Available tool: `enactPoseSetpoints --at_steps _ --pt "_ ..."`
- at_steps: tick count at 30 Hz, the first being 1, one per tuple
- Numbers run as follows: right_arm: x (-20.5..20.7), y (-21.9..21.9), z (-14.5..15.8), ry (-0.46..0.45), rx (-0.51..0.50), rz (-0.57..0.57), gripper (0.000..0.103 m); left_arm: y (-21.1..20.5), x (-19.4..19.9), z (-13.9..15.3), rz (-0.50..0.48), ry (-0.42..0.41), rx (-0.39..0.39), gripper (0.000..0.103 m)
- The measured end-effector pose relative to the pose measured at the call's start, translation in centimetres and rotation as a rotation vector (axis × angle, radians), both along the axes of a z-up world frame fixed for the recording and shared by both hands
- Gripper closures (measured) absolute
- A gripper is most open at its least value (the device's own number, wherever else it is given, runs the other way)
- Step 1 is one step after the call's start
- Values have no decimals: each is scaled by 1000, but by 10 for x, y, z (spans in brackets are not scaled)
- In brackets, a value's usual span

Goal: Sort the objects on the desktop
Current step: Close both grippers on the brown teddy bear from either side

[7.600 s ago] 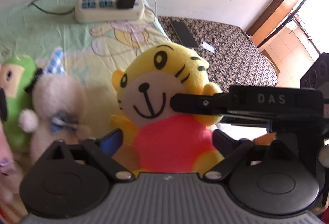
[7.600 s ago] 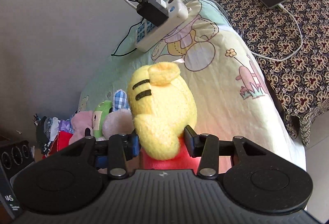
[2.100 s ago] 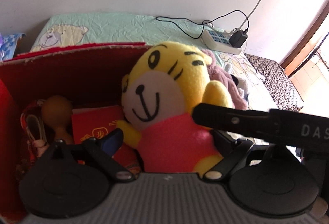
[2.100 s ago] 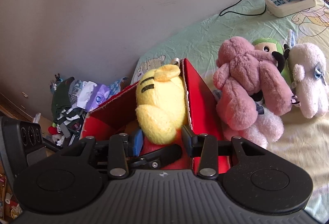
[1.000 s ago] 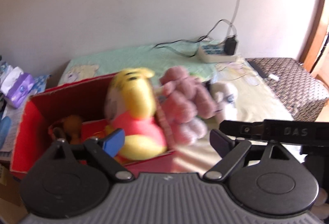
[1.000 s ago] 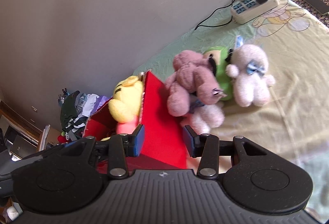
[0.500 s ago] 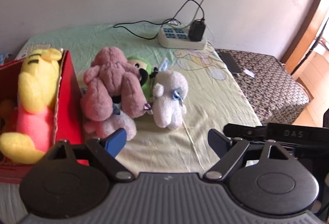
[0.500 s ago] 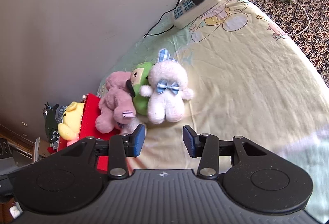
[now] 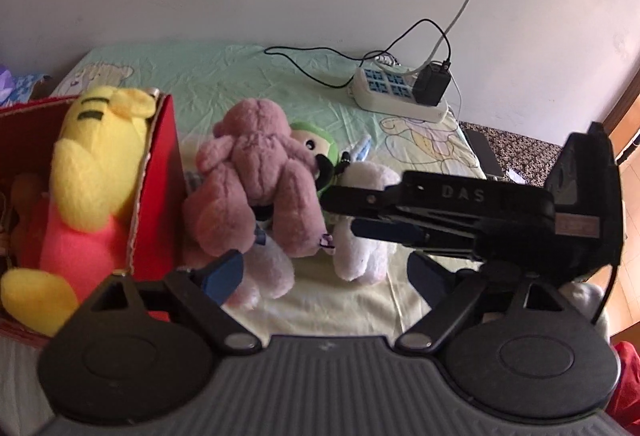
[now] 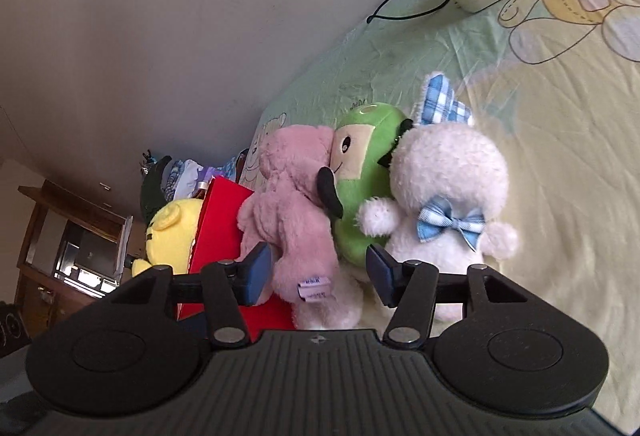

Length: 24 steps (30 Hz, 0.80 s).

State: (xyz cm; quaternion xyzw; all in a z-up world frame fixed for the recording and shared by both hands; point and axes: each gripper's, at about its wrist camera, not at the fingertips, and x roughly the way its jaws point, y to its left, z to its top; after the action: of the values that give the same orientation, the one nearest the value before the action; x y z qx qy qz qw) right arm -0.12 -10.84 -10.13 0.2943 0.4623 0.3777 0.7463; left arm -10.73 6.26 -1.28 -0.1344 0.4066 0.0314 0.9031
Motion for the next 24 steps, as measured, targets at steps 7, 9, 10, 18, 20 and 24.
enactPoseSetpoints --at_steps 7,9,10,18,20,24 --pt "11 34 -16 19 -36 83 56 6 -2 -1 17 5 -7 14" --pt "10 31 -14 23 6 115 71 8 -2 0 11 1 -26 14" --pt "7 28 -13 22 19 119 71 8 -2 1 0 -3 -42 14" --pt "-27 -14 0 -21 42 161 71 10 -19 7 -49 -6 -128 14" --pt "-41 -27 -2 -7 32 147 71 9 -24 4 -57 8 -138 14" --pt "-71 -44 -11 16 -29 134 71 5 -31 -10 -73 49 -158 14"
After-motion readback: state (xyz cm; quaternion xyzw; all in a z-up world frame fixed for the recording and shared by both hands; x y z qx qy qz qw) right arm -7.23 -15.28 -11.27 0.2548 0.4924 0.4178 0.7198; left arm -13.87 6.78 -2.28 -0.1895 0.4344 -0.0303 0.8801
